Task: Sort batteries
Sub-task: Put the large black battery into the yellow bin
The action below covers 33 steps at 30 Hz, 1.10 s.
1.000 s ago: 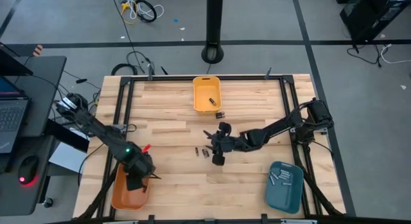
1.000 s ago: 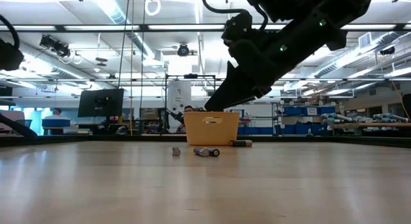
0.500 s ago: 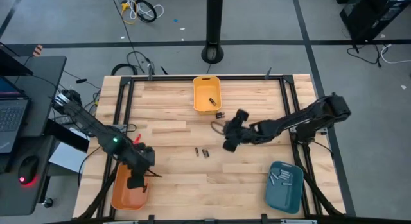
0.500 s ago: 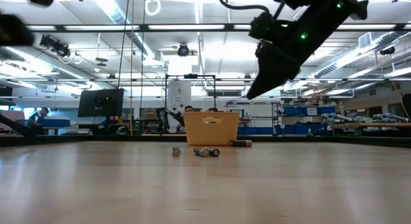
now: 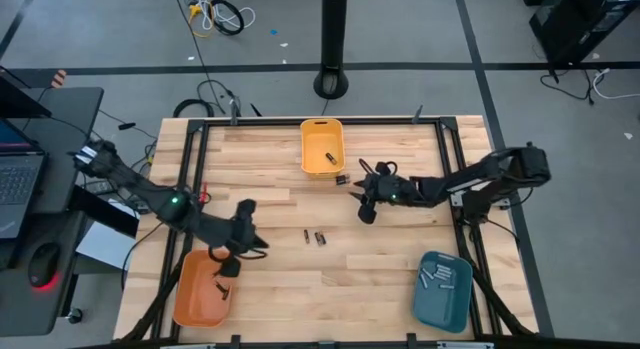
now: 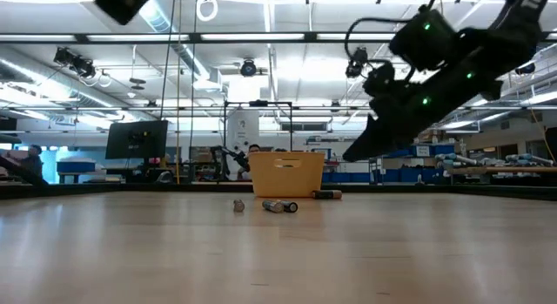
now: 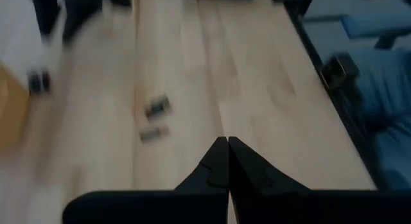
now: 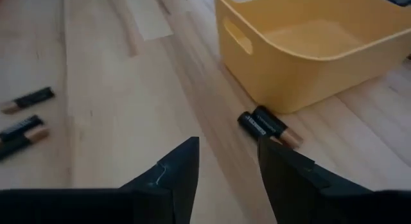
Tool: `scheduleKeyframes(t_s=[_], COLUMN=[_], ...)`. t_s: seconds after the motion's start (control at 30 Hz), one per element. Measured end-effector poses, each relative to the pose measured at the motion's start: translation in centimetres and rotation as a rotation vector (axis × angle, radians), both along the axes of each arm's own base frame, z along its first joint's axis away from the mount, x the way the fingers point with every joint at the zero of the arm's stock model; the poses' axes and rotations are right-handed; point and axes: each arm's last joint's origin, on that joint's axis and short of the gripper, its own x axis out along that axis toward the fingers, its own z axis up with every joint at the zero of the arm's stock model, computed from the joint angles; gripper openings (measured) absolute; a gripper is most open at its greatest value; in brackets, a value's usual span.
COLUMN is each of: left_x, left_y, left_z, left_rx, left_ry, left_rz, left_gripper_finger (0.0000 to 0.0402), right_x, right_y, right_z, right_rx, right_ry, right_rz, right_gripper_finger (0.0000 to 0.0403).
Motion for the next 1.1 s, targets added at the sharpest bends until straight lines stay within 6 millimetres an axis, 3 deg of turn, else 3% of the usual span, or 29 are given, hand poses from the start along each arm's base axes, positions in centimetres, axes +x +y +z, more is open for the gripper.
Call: scheduleKeyframes(t_s=[0.2, 0.47, 0.63, 0.9, 1.1], left_x=[1.2, 1.6, 1.7, 1.6, 1.7], left_y=[0.8, 3.0, 4.0, 5.0, 5.4], left_z=[-0.9, -4.7, -6.0, -7.2, -7.2], left_rx=[-0.044, -0.035, -0.028, -0.029, -0.008], left_ry=[-0.256, -0.338, -0.400, -0.393, -0.399], left_rz=[-0.169, -0.159, -0.183, -0.161, -0.171], left_gripper_finger=[0.0003, 0.0006, 0.0008, 0.0009, 0.0009], right_x=[1.9, 2.9, 3.6, 4.0, 4.2], right_y=[-2.3, -4.7, -5.9, -6.2, -4.6], right_z=[-0.6, -1.4, -2.0, -3.9, -3.7], right_rx=[-0.011, -0.008, 0.003, 0.094, 0.085], right_ry=[0.069, 0.227, 0.246, 0.281, 0.304], right_rz=[0.053, 0.063, 0.087, 0.106, 0.133], right_gripper_finger=[0.0182, 0.0223, 0.0224, 0.0188, 0.0100])
